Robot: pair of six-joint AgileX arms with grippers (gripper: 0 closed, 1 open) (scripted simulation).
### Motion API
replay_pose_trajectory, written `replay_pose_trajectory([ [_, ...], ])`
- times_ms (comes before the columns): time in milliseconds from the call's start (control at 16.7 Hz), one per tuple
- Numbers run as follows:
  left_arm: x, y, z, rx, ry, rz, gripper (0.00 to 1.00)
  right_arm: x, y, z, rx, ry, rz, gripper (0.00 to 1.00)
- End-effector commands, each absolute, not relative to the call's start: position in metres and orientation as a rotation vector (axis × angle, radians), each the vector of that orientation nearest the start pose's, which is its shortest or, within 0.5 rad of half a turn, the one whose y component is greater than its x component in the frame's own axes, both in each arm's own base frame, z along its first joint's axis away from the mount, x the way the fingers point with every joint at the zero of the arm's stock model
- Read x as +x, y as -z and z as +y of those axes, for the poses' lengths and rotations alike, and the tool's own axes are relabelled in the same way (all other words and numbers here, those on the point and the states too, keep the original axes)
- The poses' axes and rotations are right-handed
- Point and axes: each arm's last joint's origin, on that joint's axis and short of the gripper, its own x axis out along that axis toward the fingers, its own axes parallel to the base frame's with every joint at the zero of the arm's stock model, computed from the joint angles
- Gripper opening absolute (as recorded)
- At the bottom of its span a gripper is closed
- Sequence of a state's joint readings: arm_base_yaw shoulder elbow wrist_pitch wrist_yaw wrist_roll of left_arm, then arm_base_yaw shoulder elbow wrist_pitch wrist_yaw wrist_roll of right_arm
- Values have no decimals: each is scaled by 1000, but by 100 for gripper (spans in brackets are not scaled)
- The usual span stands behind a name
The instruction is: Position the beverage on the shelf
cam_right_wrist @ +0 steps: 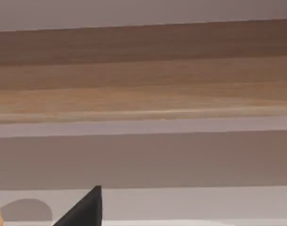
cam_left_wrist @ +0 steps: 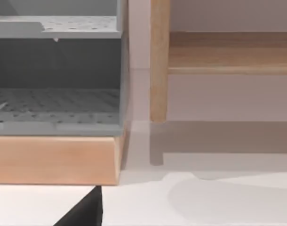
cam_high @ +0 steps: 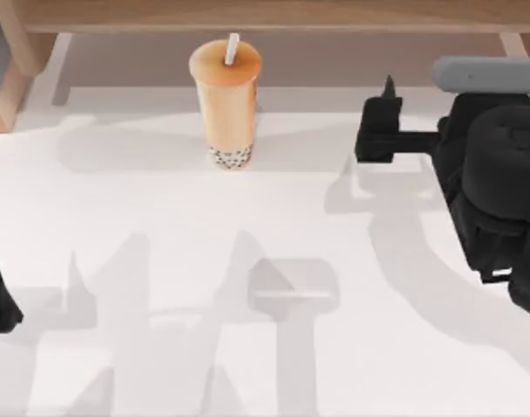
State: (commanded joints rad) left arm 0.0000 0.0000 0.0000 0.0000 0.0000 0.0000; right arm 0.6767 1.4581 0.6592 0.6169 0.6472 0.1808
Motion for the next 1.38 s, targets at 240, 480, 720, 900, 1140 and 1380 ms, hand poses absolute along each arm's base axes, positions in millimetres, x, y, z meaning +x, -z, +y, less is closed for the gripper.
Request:
replay_pose_trajectory([
  [240,106,-160,-1,0,0,0,100,271,-179,252,34,-27,109,100],
  [480,106,-160,-1,0,0,0,100,281,-138,313,15,-19,76,100],
  [720,106,-160,-1,0,0,0,100,286,-104,352,2,-6,42,100],
  [900,106,-160,-1,0,0,0,100,291,-88,369,-2,5,18,100],
  [1140,106,-160,-1,0,0,0,100,295,-77,380,-10,16,0,100],
  [1380,106,-160,-1,0,0,0,100,295,-76,380,-11,16,-1,100],
])
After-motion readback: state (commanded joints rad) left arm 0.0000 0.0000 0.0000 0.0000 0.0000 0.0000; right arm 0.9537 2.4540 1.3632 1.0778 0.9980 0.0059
